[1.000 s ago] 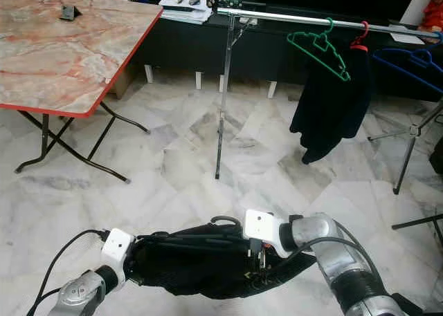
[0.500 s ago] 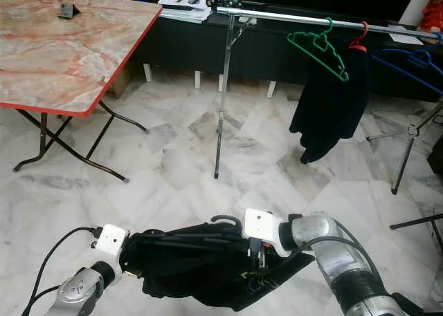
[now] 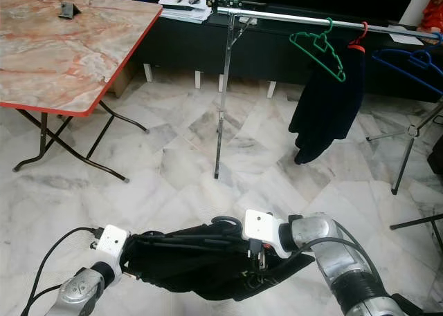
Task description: Hang hanger
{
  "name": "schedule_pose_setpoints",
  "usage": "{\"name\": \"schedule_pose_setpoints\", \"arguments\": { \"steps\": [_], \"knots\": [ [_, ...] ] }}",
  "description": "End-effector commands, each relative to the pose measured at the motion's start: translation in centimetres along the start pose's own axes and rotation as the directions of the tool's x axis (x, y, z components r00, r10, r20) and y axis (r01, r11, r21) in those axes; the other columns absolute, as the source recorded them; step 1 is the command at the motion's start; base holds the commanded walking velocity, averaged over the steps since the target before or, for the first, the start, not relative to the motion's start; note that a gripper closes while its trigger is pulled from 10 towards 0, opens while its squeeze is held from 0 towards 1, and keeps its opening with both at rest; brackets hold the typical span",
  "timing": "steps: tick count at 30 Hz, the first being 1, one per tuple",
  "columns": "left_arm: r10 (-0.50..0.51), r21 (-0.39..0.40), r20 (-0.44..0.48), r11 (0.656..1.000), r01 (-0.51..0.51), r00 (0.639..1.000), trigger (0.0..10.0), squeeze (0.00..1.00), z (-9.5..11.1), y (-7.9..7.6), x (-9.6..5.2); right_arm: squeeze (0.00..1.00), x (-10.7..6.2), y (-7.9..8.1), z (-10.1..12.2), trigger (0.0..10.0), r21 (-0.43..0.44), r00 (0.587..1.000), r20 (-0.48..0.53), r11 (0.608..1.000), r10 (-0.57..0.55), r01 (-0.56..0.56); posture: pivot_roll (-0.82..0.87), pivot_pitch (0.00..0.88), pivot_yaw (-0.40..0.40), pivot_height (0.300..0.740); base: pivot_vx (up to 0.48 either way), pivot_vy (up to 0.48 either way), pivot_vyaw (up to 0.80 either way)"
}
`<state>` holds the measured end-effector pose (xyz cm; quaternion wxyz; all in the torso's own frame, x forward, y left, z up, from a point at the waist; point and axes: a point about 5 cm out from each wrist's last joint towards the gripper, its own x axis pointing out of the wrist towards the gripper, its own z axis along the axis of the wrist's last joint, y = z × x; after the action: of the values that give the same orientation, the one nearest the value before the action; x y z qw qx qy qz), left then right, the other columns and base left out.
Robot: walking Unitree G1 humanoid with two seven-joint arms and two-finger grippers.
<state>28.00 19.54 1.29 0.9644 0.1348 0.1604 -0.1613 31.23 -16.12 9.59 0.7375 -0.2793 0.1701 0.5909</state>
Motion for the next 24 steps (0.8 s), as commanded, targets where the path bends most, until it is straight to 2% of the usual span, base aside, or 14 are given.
{"name": "schedule_pose_setpoints", "arguments": {
  "steps": [1,2,4,7,13,17,21,22,24],
  "knots": [
    [-0.008,0.039,-0.068,0.999,0.011,0.998,10.0,1.00,-1.5,0.4,-0.9,0.00,-0.7,0.0,-0.7,10.0,0.005,0.999,-0.033,1.000,-0.011,0.011,0.08,0.165,-0.100,0.740,0.000,0.000,0.00],
    [-0.008,0.039,-0.068,0.999,0.011,0.998,10.0,1.00,-1.5,0.4,-0.9,0.00,-0.7,0.0,-0.7,10.0,0.005,0.999,-0.033,1.000,-0.011,0.011,0.08,0.165,-0.100,0.740,0.000,0.000,0.00],
    [-0.038,0.131,-0.103,0.990,0.051,0.994,10.0,1.00,-1.9,0.8,-1.3,0.00,-0.8,0.0,-0.8,10.0,0.004,0.999,-0.037,1.000,-0.010,0.010,0.08,0.165,-0.100,0.740,0.000,0.000,0.00],
    [-0.060,0.196,-0.122,0.977,0.083,0.991,10.0,1.00,-2.0,1.2,-1.6,0.00,-0.7,0.0,-0.8,10.0,0.004,0.999,-0.038,1.000,-0.008,0.008,0.08,0.165,-0.101,0.740,0.000,0.000,0.00],
    [-0.067,0.193,-0.108,0.977,0.087,0.992,10.0,1.00,-1.7,1.8,-1.9,0.00,-0.6,0.1,-1.1,10.0,-0.004,0.998,-0.069,1.000,-0.004,0.003,0.08,0.163,-0.102,0.740,0.000,0.000,0.00],
    [-0.036,0.199,-0.049,0.979,0.045,0.998,10.0,1.00,-0.3,3.6,-2.3,0.00,-0.8,0.2,-1.8,10.0,-0.026,0.991,-0.132,1.000,0.005,-0.009,0.08,0.163,-0.102,0.740,0.000,0.000,0.00],
    [-0.020,0.262,-0.026,0.965,0.026,0.999,10.0,1.00,0.8,4.8,-2.5,0.00,-0.9,0.0,-2.2,10.0,-0.043,0.984,-0.181,0.999,0.006,-0.014,0.08,0.159,-0.103,0.740,0.000,0.000,0.00],
    [-0.051,0.303,-0.023,0.951,0.056,0.998,10.0,0.00,1.8,5.5,-2.8,0.00,-0.9,-0.1,-2.8,10.0,-0.083,0.964,-0.264,0.996,0.007,-0.029,0.08,0.153,-0.101,0.740,0.000,0.000,0.00],
    [-0.078,0.308,-0.023,0.948,0.081,0.997,10.0,0.00,2.2,5.6,-2.9,0.00,-0.9,-0.2,-3.0,10.0,-0.098,0.957,-0.291,0.995,0.007,-0.037,0.08,0.152,-0.101,0.740,0.000,0.000,0.00]
  ]
}}
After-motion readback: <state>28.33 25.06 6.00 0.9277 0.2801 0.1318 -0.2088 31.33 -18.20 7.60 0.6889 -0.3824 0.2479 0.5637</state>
